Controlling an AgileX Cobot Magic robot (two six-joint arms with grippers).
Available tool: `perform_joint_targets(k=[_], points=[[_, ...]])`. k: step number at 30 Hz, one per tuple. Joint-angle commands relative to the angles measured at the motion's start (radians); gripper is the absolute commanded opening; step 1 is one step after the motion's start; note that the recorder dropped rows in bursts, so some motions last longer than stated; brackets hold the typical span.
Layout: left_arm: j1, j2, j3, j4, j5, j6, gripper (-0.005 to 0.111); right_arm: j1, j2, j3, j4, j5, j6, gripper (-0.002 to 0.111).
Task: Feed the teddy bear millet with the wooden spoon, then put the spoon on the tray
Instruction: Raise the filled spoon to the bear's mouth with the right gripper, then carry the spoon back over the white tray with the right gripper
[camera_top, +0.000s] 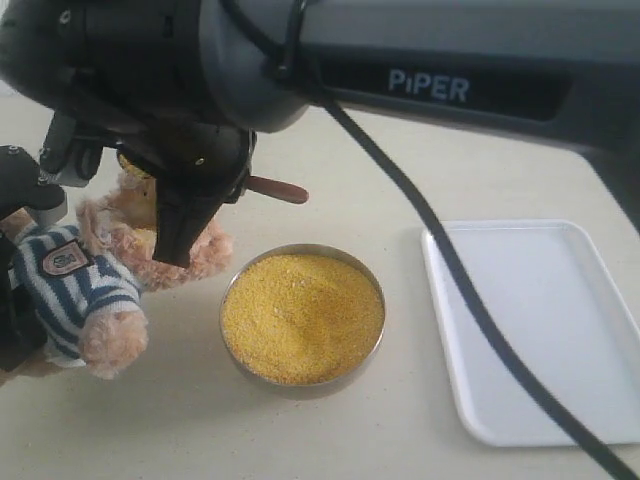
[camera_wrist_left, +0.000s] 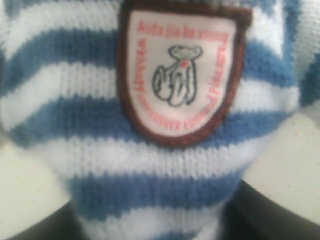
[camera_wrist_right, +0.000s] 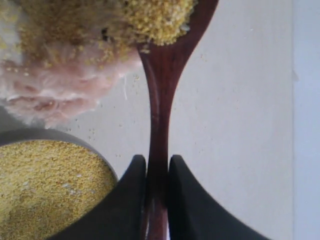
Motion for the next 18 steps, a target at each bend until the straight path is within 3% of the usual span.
perform_joint_targets(k=[1, 18], points=[[-0.006, -0.011, 0.0, -0.019, -0.012, -0.012, 0.004, 0.032, 0.003, -0.007, -0.078, 0.002, 0.002, -0.001], [-0.006, -0.011, 0.0, -0.044, -0.032, -0.05, 0.004, 0.078, 0.008, 0.016, -0.258, 0.002, 0.013, -0.001]])
